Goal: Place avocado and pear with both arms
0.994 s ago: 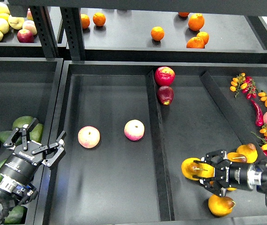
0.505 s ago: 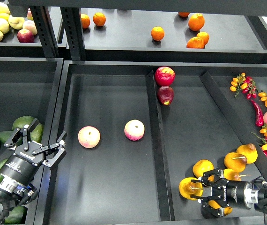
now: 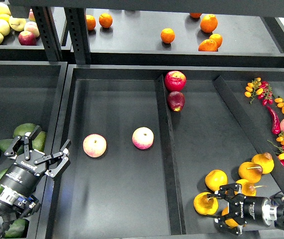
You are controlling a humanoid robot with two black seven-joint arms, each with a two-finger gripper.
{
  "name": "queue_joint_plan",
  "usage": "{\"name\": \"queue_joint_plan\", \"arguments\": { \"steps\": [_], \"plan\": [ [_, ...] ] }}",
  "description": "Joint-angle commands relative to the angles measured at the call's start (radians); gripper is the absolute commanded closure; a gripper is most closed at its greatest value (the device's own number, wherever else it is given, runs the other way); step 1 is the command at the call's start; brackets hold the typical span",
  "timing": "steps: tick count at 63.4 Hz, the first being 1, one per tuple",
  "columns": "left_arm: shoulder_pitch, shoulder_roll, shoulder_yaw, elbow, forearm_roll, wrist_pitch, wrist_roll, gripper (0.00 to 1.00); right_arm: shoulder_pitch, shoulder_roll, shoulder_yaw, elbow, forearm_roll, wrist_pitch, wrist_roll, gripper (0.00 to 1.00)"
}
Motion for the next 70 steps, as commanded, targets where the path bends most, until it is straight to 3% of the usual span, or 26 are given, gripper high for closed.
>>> {"name": "queue_joint_plan", "arguments": {
  "steps": [1,29,49,70],
  "plan": [
    [0.000,0.000,-0.003,0.001,0.000,0.000,0.000,0.01,0.001,-0.002,0.074,0.017,0.003,-0.001,0.000,0.19],
    [0.021,0.000,-0.004,0.003,0.001,0.000,0.000,0.01,0.004,0.028,0.445,0.122,0.011,-0.014,0.000,0.02],
    [0.029,0.000,-0.004,0.003,0.012,0.000,0.000,0.01,0.003,0.320,0.792,0.071,0.009,-0.015,0.000,0.02],
    [0.031,0.000,-0.012,0.001,0.025,0.000,0.000,0.01,0.000,0.508,0.936,0.025,0.015,-0.015,0.000,0.01]
  ]
}}
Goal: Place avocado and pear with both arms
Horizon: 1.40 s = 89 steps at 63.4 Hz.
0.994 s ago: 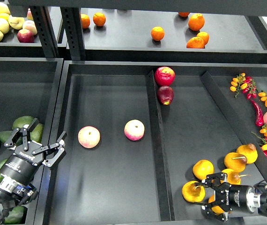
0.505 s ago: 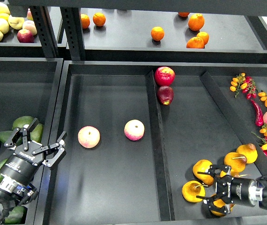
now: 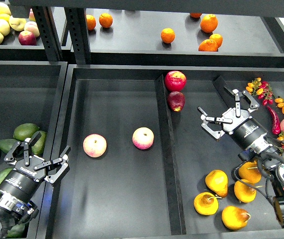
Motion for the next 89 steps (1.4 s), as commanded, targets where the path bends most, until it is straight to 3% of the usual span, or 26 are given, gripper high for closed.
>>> {"name": "queue_joint_plan", "arguments": {
  "steps": [1,6,16,40,54,67,79,82,89],
  "plan": [
    [0.001,0.000,-0.010,0.000,0.002,0.000,0.000,0.01,0.000,0.068,0.060,-0.012,0.005,-0.001,0.000,0.01],
    [0.004,0.000,-0.016,0.001,0.002,0.000,0.000,0.01,-0.005,0.154,0.147,-0.013,0.005,-0.036,0.000,0.01],
    [0.009,0.000,-0.018,0.000,0.019,0.000,0.000,0.01,-0.017,0.154,0.266,-0.010,-0.002,-0.084,0.000,0.01],
    [0.007,0.000,-0.013,0.001,0.045,0.000,0.000,0.01,-0.058,0.154,0.155,-0.012,0.007,-0.086,0.004,0.00],
    [0.004,0.000,0.000,0.001,0.046,0.000,0.000,0.01,-0.094,0.154,-0.032,0.020,0.169,-0.081,0.217,0.00],
    [0.003,0.000,0.002,0.003,0.046,0.000,0.000,0.01,-0.114,0.154,-0.049,0.111,0.226,-0.066,0.240,0.00],
    [0.001,0.000,0.000,0.001,0.046,0.000,0.000,0.01,-0.227,0.154,-0.049,0.299,0.228,-0.066,0.315,0.00],
    [0.001,0.000,0.000,0.001,0.046,0.000,0.000,0.01,-0.265,0.154,-0.050,0.336,0.228,-0.066,0.366,0.00],
    [0.001,0.000,0.000,0.000,0.046,0.000,0.000,0.01,-0.334,0.154,-0.061,0.359,0.206,-0.064,0.550,0.00]
  ]
}}
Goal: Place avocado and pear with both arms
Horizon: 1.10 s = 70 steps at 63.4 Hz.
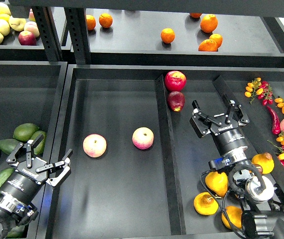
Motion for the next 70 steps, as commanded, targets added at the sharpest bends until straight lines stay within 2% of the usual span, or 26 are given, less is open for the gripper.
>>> {"name": "queue_joint_plan", "arguments": {
  "steps": [1,4,21,45,70],
  "plan": [
    [0.000,0.000,-0.002,-0.003,0.000,0.000,0.000,0.01,-0.065,0.000,-0.008,0.026,-0.017,0.001,0.161,0.00],
    [0.000,0.000,-0.002,-0.004,0.000,0.000,0.000,0.01,-0.080,0.000,-0.008,0.027,-0.017,0.001,0.186,0.00],
    [0.000,0.000,-0.002,-0.027,-0.002,0.000,0.000,0.01,-0.180,0.000,-0.103,0.030,-0.016,0.033,0.183,0.00],
    [-0.008,0.000,0.000,-0.066,0.000,0.000,0.000,0.01,-0.178,0.000,-0.195,0.035,-0.016,0.033,0.169,0.00],
    [-0.043,0.000,-0.014,-0.067,0.000,0.000,0.000,0.01,-0.172,0.000,-0.203,0.043,-0.016,0.044,0.164,0.00]
  ]
}}
